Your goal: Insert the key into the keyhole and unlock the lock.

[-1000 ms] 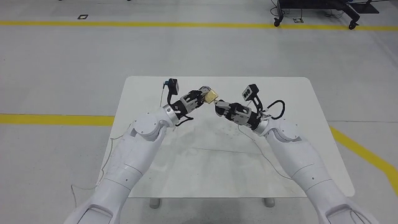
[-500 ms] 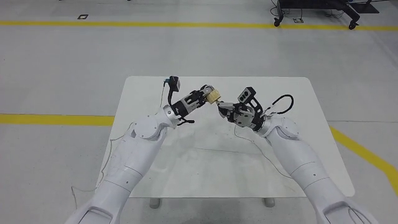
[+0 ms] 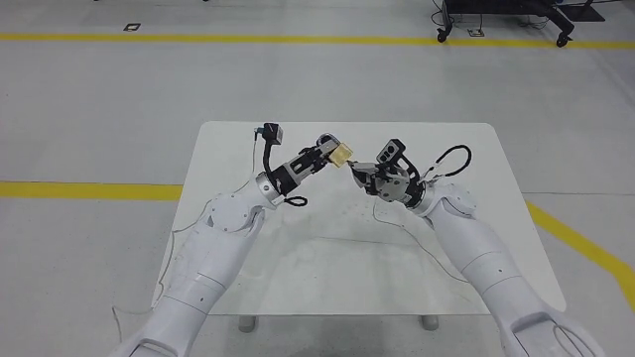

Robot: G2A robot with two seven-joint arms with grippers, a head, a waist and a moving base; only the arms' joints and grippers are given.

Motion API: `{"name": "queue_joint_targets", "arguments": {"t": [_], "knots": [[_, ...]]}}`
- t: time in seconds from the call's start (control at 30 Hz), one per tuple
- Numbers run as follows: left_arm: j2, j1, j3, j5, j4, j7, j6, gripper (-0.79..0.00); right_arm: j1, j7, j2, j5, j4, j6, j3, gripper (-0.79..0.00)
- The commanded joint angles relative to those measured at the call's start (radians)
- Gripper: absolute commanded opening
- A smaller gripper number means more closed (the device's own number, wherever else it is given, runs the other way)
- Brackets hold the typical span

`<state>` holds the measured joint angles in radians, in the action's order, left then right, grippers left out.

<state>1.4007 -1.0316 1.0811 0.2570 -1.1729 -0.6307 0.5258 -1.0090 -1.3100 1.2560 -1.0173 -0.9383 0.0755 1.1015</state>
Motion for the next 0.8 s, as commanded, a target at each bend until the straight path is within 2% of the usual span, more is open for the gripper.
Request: {"name": "queue_joint_targets", "arguments": {"t": [0.0, 0.03, 0.2, 0.37, 0.47, 0.57, 0.63, 0.67, 0.7, 0.77], "knots": [[0.000, 0.000, 0.001, 0.004, 0.001, 0.005, -0.009, -0.785, -0.001, 0.002, 0.000, 0.012, -0.001, 0.033, 0.005, -0.496], [0.000, 0.000, 0.001, 0.005, 0.001, 0.005, -0.013, -0.785, -0.002, 0.012, -0.001, 0.028, -0.001, 0.055, 0.009, -0.403], [0.001, 0.002, 0.001, 0.033, 0.003, 0.001, -0.041, -0.785, -0.018, 0.046, -0.009, 0.072, -0.024, 0.123, 0.037, -0.413], [0.002, 0.012, 0.004, 0.071, 0.019, -0.004, -0.102, -0.785, -0.050, 0.094, -0.026, 0.168, -0.076, 0.244, 0.090, -0.422], [0.003, 0.023, -0.002, 0.068, 0.031, -0.008, -0.143, -0.785, -0.086, 0.156, -0.042, 0.263, -0.131, 0.333, 0.134, -0.471], [0.005, 0.042, -0.018, 0.030, 0.049, 0.003, -0.206, -0.785, -0.142, 0.234, -0.060, 0.361, -0.208, 0.414, 0.198, -0.456], [0.007, 0.059, -0.037, -0.017, 0.068, 0.018, -0.267, -0.785, -0.191, 0.311, -0.075, 0.444, -0.270, 0.463, 0.258, -0.382], [0.008, 0.068, -0.047, -0.041, 0.076, 0.028, -0.289, -0.785, -0.220, 0.348, -0.082, 0.483, -0.306, 0.479, 0.289, -0.148], [0.010, 0.076, -0.059, -0.062, 0.085, 0.033, -0.310, -0.785, -0.220, 0.348, -0.082, 0.483, -0.306, 0.479, 0.289, 0.000], [0.015, 0.089, -0.086, -0.104, 0.093, 0.046, -0.337, -0.785, -0.220, 0.348, -0.082, 0.483, -0.306, 0.479, 0.289, 0.000]]}}
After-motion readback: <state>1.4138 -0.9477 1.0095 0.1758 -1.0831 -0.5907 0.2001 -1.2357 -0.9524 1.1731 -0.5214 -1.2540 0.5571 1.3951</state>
